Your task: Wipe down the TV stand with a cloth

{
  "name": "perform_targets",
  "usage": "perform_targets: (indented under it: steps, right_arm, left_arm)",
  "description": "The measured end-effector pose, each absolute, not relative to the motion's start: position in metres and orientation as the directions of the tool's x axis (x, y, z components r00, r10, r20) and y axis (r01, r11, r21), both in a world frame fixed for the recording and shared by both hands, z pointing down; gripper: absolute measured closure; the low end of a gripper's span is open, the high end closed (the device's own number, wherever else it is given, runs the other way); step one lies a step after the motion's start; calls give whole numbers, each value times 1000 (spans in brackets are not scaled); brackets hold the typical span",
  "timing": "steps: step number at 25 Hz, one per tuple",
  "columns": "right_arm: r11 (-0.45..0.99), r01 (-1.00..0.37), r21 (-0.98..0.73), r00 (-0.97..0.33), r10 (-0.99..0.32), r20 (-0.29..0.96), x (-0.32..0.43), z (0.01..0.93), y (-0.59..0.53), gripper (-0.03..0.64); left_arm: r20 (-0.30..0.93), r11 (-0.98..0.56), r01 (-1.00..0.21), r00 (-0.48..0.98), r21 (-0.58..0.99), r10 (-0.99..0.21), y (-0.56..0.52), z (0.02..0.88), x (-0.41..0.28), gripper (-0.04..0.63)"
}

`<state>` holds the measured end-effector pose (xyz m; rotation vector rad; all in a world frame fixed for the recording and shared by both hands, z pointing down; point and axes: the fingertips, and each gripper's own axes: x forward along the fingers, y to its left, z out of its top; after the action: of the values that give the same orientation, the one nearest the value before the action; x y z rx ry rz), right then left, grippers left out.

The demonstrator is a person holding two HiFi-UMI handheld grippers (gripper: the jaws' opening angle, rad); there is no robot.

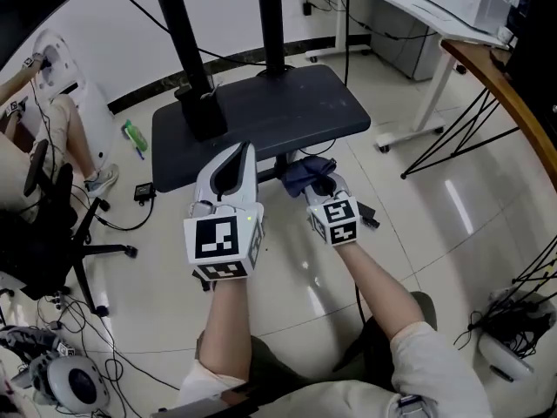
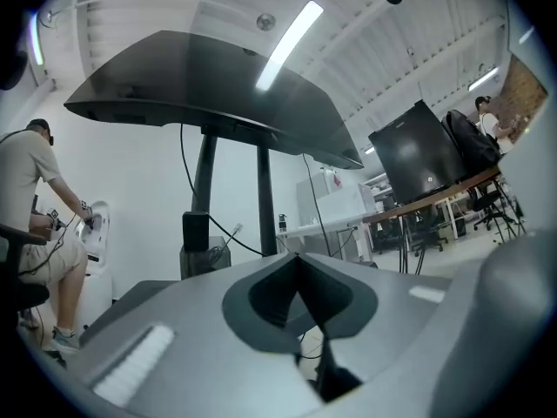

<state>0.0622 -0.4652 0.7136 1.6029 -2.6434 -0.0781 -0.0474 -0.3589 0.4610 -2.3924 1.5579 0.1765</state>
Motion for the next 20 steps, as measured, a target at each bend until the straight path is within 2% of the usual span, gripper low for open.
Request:
perform_targets:
  steps: [4, 11, 17, 20]
  right_arm:
    - [494, -868, 56, -495, -869, -8, 33, 710, -540, 558]
    - [464, -884, 48, -466, -884, -30, 28, 695, -637, 557]
    - [500, -866, 20, -494, -859, 134, 25, 807, -678, 557]
    - [494, -869, 5, -473, -834, 285, 25, 903, -692, 558]
  left_arm:
    - [-246, -348, -918, 388, -192, -888, -356, 462, -68, 486]
    - [-243, -312, -922, 364, -228, -899, -347, 467, -89, 486]
    - [-272, -271, -928, 338, -257, -901, -349, 461, -83, 480]
    - [-192, -276, -924, 331, -263, -924, -351, 473, -72, 480]
